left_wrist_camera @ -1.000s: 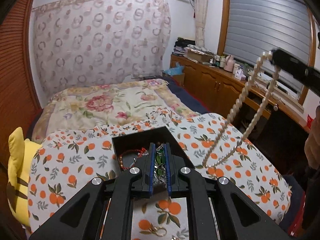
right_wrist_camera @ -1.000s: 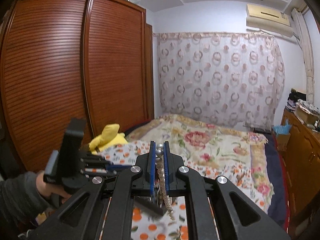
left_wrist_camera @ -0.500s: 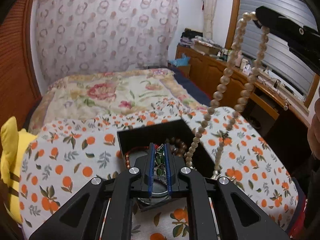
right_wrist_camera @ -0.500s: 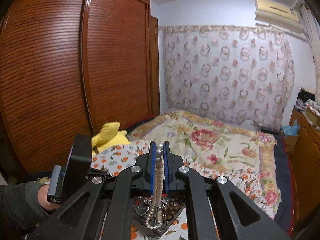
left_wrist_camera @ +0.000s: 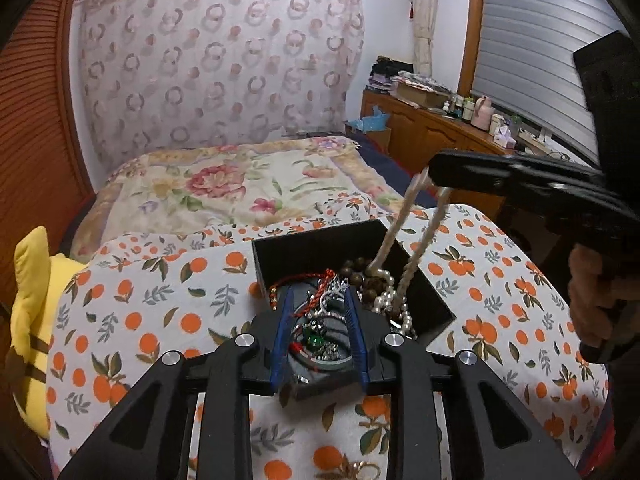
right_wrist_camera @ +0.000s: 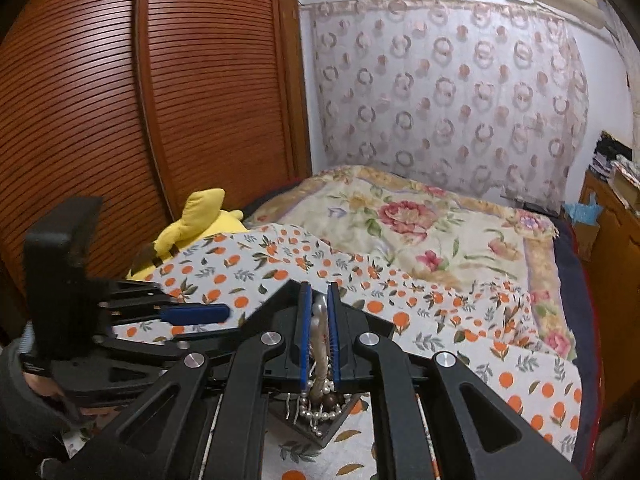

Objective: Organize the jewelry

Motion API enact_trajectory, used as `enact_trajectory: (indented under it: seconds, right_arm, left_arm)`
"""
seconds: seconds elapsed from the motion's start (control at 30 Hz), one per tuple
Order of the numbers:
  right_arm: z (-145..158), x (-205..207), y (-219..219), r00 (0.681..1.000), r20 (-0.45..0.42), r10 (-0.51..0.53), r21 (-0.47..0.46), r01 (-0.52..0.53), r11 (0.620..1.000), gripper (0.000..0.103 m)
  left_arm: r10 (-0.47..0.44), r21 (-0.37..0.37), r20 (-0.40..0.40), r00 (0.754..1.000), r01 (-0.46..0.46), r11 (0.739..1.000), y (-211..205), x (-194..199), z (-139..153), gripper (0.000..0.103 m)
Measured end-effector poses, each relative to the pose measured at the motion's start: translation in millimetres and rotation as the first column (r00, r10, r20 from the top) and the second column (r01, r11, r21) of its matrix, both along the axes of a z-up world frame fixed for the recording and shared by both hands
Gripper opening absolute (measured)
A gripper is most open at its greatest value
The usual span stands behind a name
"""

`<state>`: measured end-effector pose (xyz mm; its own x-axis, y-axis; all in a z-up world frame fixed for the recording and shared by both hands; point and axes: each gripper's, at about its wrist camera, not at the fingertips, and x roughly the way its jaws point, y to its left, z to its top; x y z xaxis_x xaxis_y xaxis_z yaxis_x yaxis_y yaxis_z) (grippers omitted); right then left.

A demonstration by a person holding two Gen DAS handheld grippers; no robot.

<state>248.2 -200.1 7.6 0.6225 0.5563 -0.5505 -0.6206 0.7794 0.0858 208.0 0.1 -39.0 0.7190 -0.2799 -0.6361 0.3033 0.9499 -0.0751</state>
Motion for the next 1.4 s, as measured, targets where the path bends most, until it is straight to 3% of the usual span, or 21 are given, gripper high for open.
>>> enact_trajectory:
  seconds: [0.13,0.33,0.63,0.73,0.83,1.03,1.4]
  right_arm:
    - [-5.0,-0.8,-2.6,1.000,-0.008,-0.021,-0.008,0.021,1.000,0.017]
    - [-7.6,-22.2,-12.7,1.000,-0.011,-0.027,0.004,0.027,1.000,0.017]
    - [-42.2,-75.1,-19.9,0.998,-0.066,-0.017,-0.010,0.017,1.000,0.018]
    - [-60.4,-91.9,-15.2,0.994,-0.108,-0.004,-0.024,0.001,1.000,0.031]
    - [-78.2,-103.5,-7.0,0.989,-0.150,0.018,-0.049,-0.025,0.998,0.031]
    - [-108.7,-120.2,22.3,0.972,-0.217,0.086,-0.113,-0.112,0.987,0.032]
    - [-120.4,-127.6,56.1,0.958,-0.244,0.149,-0.161,-0.192,0.968,0.032]
  left_arm:
    - [0.009,0.006,0.009,1.000,-0.009,1.000,5.8,-16.9,1.2,0.033]
    - [0.019,0.022,0.022,1.000,-0.019,1.000,9.9,-41.5,-0.1,0.041]
    - [0.032,0.050,0.020,0.999,-0.033,0.998,16.6,-74.7,-10.5,0.051]
    - [0.041,0.049,0.009,0.999,-0.041,0.998,20.8,-81.8,-16.5,0.055]
    - [0.046,0.058,-0.001,0.999,-0.046,0.997,24.0,-86.6,-24.1,0.059]
    - [0.064,0.062,-0.040,0.997,-0.061,0.996,33.7,-85.6,-40.9,0.059]
    - [0.082,0.061,-0.089,0.993,-0.077,0.995,44.6,-85.7,-58.6,0.060]
